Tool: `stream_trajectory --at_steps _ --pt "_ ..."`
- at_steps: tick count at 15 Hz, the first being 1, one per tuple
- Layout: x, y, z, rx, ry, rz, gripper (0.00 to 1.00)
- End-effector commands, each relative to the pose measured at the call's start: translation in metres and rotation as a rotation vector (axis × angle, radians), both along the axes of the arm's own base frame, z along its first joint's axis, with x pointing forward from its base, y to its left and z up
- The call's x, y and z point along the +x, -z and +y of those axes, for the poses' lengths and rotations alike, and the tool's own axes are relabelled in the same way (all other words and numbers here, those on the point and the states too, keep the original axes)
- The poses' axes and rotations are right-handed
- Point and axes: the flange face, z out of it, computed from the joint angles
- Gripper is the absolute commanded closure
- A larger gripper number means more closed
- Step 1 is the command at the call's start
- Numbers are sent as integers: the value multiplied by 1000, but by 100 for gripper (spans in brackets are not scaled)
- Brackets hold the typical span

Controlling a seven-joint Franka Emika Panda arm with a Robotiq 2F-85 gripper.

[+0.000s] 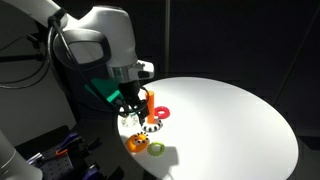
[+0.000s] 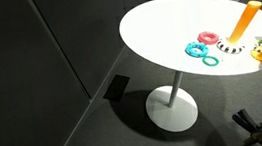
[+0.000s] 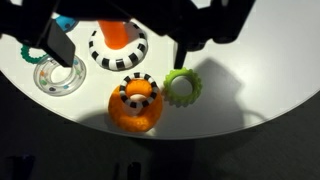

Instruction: Pick up the white and black ring and put it on the rings stacking stand

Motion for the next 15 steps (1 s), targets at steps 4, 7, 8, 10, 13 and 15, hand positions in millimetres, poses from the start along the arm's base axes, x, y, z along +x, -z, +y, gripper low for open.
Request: stream_trajectory --at_steps 4,7,8,10,13,15 --pt "13 37 0 -21 -4 -5 0" --pt "18 54 1 -22 -5 12 0" --pt "19 61 2 -19 -6 19 0" --pt "22 73 5 -18 -11 28 0" --pt "27 87 8 -18 -14 38 0" --pt "32 95 9 -22 -19 43 0"
